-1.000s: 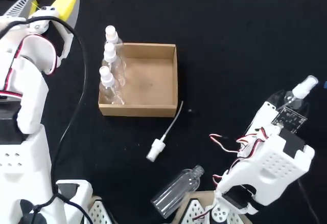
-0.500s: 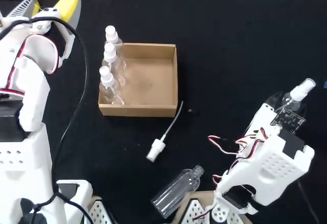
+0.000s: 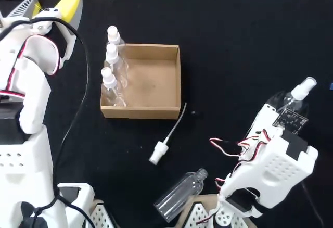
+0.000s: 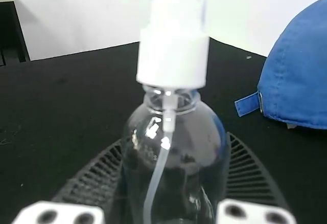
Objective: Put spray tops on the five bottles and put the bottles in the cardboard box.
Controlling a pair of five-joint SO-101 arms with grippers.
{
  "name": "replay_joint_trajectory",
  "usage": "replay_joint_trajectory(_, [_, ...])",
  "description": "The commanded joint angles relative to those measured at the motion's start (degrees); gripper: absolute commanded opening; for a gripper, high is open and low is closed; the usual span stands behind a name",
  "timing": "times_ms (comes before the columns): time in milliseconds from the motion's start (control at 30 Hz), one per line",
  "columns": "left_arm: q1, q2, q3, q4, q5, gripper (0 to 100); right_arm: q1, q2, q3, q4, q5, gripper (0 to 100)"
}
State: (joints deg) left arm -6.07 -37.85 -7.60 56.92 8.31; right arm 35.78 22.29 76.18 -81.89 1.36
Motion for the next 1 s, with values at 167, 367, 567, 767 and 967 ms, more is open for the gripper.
replay_joint_trajectory(167, [-0.2, -0.1, -0.7, -1.4, -0.5, 23, -1.1, -3.6, 0.6, -1.2, 0.1, 35.1])
replay_joint_trajectory(367, [-0.2, -0.1, -0.7, -1.4, -0.5, 23, -1.1, -3.7, 1.5, -1.7, 0.1, 34.7])
replay_joint_trajectory(567, [-0.2, -0.1, -0.7, -1.4, -0.5, 23, -0.8, -9.8, 5.2, -1.9, 0.0, 34.7])
replay_joint_trajectory(767, [-0.2, -0.1, -0.7, -1.4, -0.5, 23, -1.1, -21.1, 9.9, 1.6, 0.0, 34.7])
replay_joint_trajectory(967, [-0.2, -0.1, -0.6, -1.4, -0.5, 23, -0.6, -30.0, 7.2, 20.0, 0.0, 34.7])
